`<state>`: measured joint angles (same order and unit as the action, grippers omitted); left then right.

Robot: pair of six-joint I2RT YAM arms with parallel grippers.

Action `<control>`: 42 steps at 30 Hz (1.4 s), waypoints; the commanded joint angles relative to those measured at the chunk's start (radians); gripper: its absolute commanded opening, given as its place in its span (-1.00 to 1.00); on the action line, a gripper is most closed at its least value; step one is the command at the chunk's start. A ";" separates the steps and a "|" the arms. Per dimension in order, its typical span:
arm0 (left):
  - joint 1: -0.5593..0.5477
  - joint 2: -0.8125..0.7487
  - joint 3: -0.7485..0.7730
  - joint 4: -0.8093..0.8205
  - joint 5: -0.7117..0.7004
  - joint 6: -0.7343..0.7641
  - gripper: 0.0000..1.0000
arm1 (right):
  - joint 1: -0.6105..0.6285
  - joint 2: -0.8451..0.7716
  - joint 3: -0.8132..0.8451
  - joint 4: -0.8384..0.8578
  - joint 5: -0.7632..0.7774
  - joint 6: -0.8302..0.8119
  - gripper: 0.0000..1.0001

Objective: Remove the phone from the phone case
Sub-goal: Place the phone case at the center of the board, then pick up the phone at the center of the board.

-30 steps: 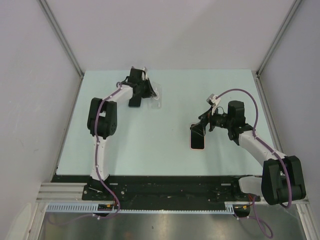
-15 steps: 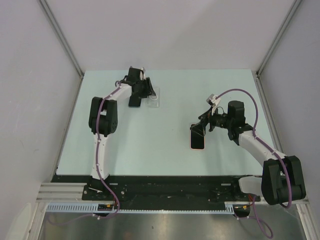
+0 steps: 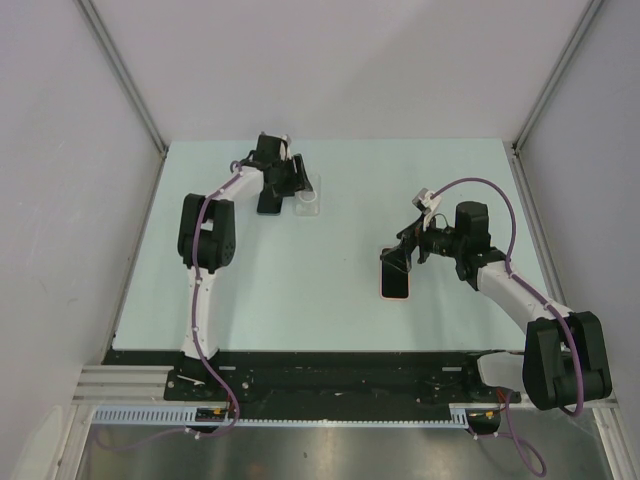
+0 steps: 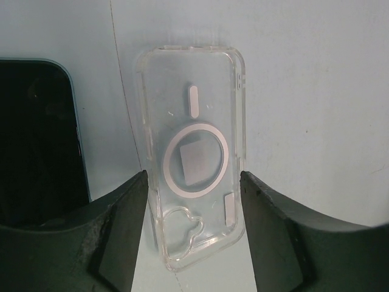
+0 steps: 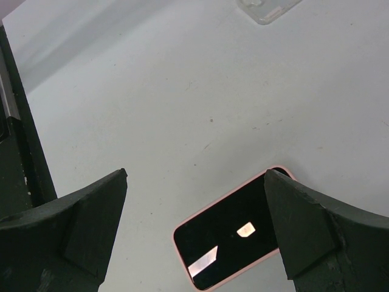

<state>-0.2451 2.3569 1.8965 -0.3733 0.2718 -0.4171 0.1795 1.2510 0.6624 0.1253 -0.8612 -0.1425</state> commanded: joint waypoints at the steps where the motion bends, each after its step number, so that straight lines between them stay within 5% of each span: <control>1: 0.006 -0.054 0.024 -0.006 0.003 0.012 0.35 | 0.006 -0.001 0.002 0.013 0.004 -0.019 1.00; 11: 0.006 -0.119 -0.014 -0.006 0.023 0.006 0.62 | 0.002 -0.005 0.002 0.027 0.059 -0.008 1.00; 19: -0.026 -0.240 -0.034 -0.006 0.050 0.052 0.97 | -0.012 0.030 0.002 0.096 0.335 0.050 1.00; 25: -0.049 -0.398 -0.108 -0.004 0.001 0.141 1.00 | -0.034 0.080 0.003 0.090 0.493 0.119 1.00; 33: -0.052 -0.701 -0.436 0.037 -0.169 0.346 0.99 | 0.047 0.159 0.052 -0.005 0.637 0.169 0.99; 42: -0.049 -1.097 -0.752 0.117 -0.393 0.526 1.00 | 0.110 0.271 0.200 -0.334 0.708 0.231 0.99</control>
<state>-0.2989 1.3998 1.2110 -0.3161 0.0067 -0.0177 0.2874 1.4788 0.8036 -0.0502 -0.2092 0.0414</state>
